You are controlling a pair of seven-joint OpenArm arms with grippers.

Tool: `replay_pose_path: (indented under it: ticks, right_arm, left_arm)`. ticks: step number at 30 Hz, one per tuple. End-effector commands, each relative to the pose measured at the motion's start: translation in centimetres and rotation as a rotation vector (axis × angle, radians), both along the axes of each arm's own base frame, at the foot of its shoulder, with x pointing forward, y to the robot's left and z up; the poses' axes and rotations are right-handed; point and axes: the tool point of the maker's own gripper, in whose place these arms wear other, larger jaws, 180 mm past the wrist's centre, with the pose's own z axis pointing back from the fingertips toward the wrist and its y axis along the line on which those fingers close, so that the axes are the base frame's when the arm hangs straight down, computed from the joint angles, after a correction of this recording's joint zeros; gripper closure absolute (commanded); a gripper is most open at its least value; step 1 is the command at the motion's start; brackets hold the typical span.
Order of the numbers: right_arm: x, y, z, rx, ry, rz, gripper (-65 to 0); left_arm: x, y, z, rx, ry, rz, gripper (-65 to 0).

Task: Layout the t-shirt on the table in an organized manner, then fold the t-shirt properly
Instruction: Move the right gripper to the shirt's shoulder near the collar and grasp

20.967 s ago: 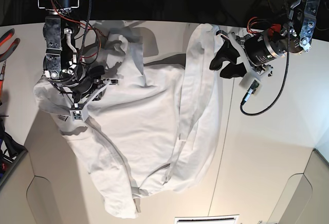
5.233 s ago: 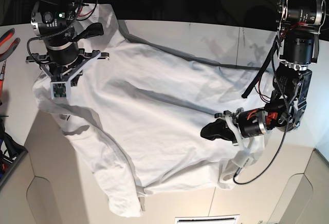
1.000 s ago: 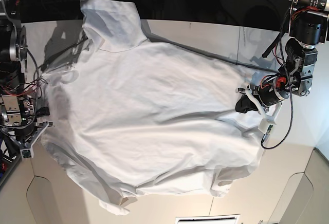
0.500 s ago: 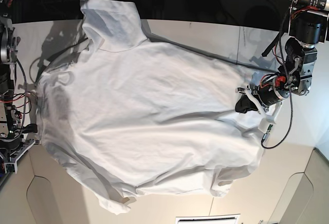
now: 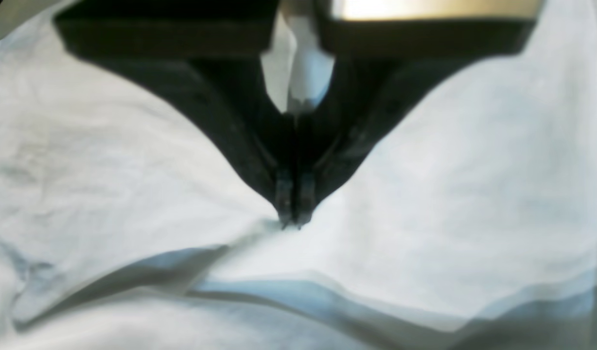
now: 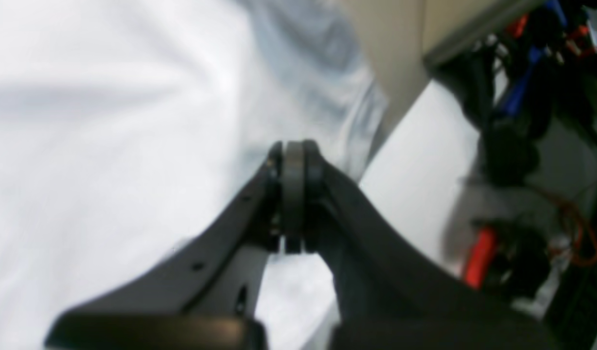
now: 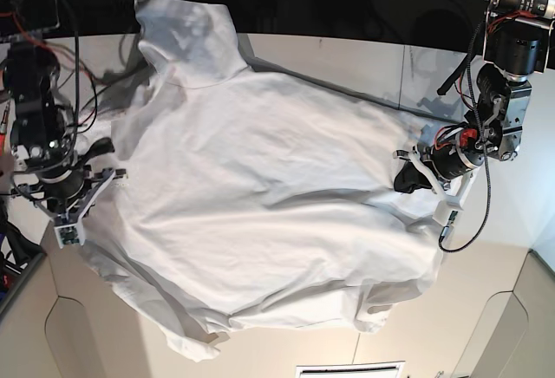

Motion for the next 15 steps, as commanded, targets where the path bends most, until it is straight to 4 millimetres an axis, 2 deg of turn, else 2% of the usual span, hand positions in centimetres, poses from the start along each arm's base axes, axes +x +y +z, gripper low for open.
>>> replay_pose_path:
  ticks: [1,6,9,12,15]
  right_arm:
    - [-0.3,0.5,1.1,-0.001,-0.045,-0.007,0.0]
    - [-6.5,4.9,-1.4,0.093,0.011,-0.025,0.0]
    - [-9.7,6.9,-1.6,0.154,0.027,-0.035,0.0]
    - [-12.0,7.6,-0.5,0.172,-0.008,-0.073,0.0]
    - [-13.8,7.0,0.5,0.170,-0.030,-0.146,0.0]
  left_arm:
    - [-2.3,1.3,-2.1,0.102,0.117,-0.031,0.0]
    - [-2.3,1.3,-2.1,0.102,0.117,-0.031,0.0]
    - [-2.4,0.9,-2.0,0.089,0.115,-0.055,0.0]
    - [-2.5,0.7,-2.0,0.083,0.116,-0.067,0.0]
    - [-2.5,0.7,-2.0,0.084,0.116,-0.067,0.0]
